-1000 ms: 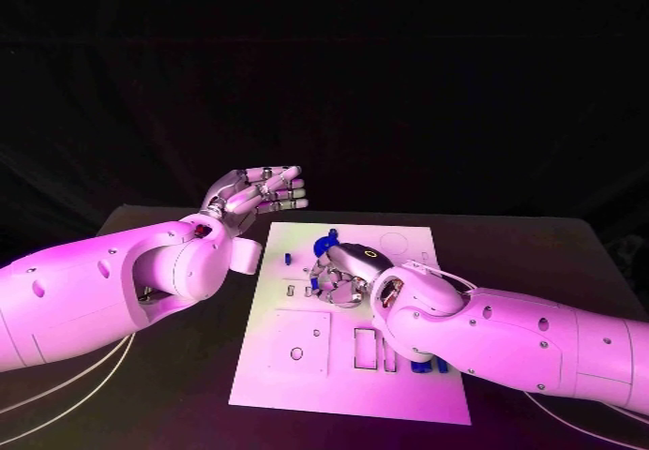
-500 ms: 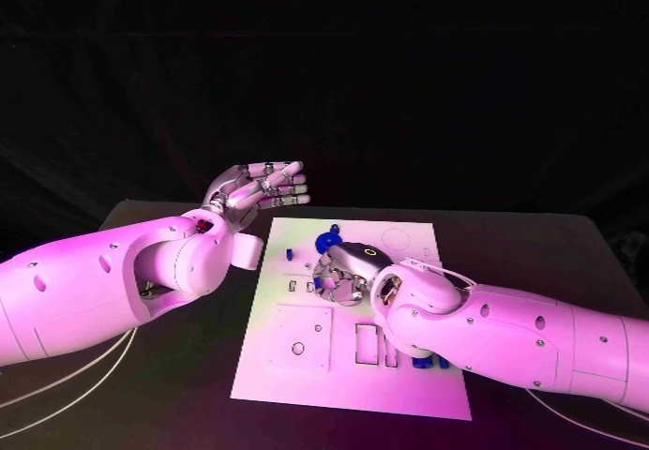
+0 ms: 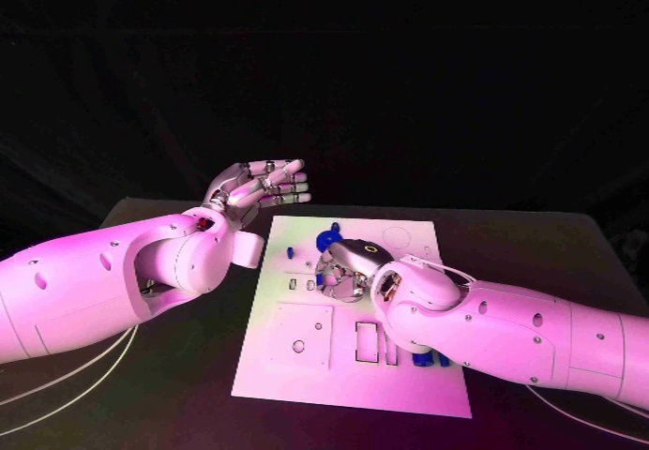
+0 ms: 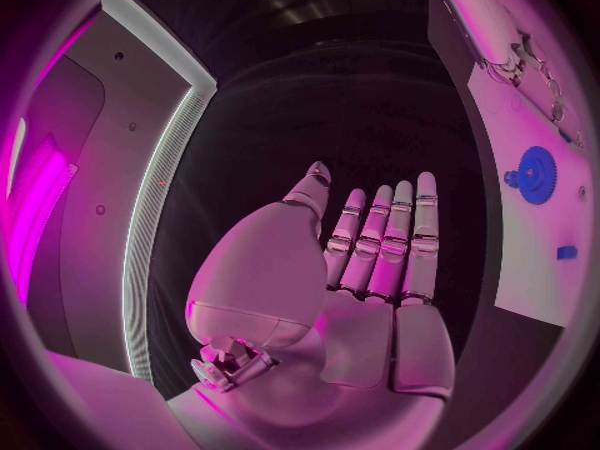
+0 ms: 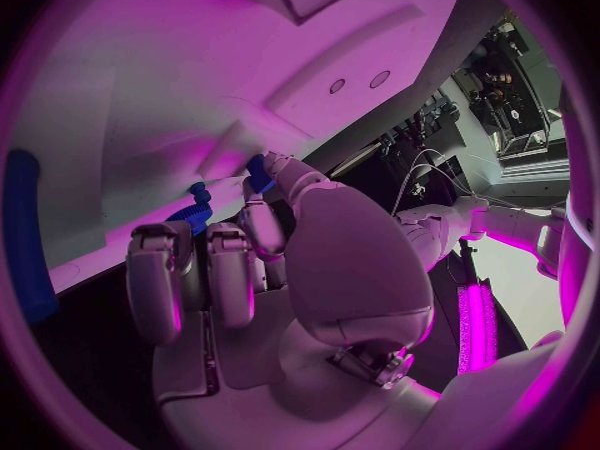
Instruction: Assemble the parts on the task board
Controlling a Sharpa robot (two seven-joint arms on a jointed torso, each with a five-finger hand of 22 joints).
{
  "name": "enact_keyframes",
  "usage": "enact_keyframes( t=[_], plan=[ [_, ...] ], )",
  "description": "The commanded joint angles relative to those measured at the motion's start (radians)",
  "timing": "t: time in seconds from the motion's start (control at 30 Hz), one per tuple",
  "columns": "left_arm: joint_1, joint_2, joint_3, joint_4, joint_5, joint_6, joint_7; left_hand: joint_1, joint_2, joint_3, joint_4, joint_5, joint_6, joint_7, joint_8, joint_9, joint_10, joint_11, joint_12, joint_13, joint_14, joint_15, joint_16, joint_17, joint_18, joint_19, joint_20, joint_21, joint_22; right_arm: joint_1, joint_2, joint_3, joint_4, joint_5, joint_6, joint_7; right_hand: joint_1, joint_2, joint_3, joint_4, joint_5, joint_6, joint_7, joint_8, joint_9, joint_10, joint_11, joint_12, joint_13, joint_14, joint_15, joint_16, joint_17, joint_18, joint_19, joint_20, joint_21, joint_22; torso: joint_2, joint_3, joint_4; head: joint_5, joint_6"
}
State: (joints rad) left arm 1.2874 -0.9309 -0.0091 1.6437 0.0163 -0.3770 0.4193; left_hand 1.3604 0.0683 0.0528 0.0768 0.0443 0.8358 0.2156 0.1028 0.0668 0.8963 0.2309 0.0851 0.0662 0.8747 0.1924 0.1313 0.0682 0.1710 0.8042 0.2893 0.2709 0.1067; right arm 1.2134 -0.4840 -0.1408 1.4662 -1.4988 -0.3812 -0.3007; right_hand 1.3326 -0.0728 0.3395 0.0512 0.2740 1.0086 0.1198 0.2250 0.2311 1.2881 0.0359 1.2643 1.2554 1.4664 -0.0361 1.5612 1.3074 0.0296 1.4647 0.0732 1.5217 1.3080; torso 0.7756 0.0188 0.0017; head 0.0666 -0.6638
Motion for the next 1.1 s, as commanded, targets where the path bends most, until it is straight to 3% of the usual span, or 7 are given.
enact_keyframes(
  t=[0.03, 0.63, 1.1],
  plan=[
    [0.0, 0.001, 0.0, 0.001, 0.0, 0.021, 0.007, 0.007, -0.001, -0.001, -0.005, 0.006, -0.007, 0.07, -0.007, 0.0, -0.008, 0.002, -0.005, -0.001, -0.006, 0.001, -0.005, -0.001, 0.004, -0.007, -0.001, -0.003, -0.001, -0.003, 0.0, -0.002, -0.003, -0.01, 0.027, -0.012, -0.004, -0.003, -0.005, -0.002, 0.002, -0.004, -0.001, 0.003, 0.032, -0.007, 0.001, -0.005, -0.002, 0.1, 0.002, -0.001, 0.246, -0.012, 0.072, -0.003, -0.006, 0.2, 0.0, -0.0005, -0.0003, 0.001, 0.0],
    [0.0, 0.002, 0.0, 0.0, 0.0, 0.022, 0.005, 0.006, -0.001, -0.001, -0.005, 0.006, -0.008, 0.07, -0.007, 0.0, -0.009, 0.002, -0.006, -0.001, -0.007, 0.001, -0.006, -0.001, 0.004, -0.007, -0.001, -0.003, -0.001, -0.004, -0.002, -0.003, 0.002, -0.007, 0.031, -0.008, -0.016, -0.023, -0.012, -0.004, 0.0, -0.024, 0.007, -0.002, 0.031, -0.025, 0.008, -0.023, -0.017, 0.099, 0.007, -0.005, 0.241, -0.01, 0.068, 0.001, -0.014, 0.192, 0.0, 0.0, -0.0001, 0.001, -0.001],
    [0.0, 0.001, 0.0, 0.0, 0.0, 0.021, 0.001, 0.006, -0.001, -0.001, -0.005, 0.005, -0.009, 0.071, -0.008, 0.0, -0.009, 0.002, -0.006, -0.001, -0.007, 0.001, -0.006, -0.001, 0.004, -0.008, -0.001, -0.003, -0.002, -0.004, -0.001, -0.003, 0.002, -0.003, 0.026, 0.003, -0.045, -0.055, -0.032, 0.003, -0.012, -0.071, 0.027, -0.026, 0.019, -0.046, 0.025, -0.04, -0.032, 0.097, 0.021, -0.01, 0.234, -0.008, 0.064, 0.013, -0.022, 0.185, 0.001, 0.0001, -0.0001, 0.003, 0.0]
  ],
)
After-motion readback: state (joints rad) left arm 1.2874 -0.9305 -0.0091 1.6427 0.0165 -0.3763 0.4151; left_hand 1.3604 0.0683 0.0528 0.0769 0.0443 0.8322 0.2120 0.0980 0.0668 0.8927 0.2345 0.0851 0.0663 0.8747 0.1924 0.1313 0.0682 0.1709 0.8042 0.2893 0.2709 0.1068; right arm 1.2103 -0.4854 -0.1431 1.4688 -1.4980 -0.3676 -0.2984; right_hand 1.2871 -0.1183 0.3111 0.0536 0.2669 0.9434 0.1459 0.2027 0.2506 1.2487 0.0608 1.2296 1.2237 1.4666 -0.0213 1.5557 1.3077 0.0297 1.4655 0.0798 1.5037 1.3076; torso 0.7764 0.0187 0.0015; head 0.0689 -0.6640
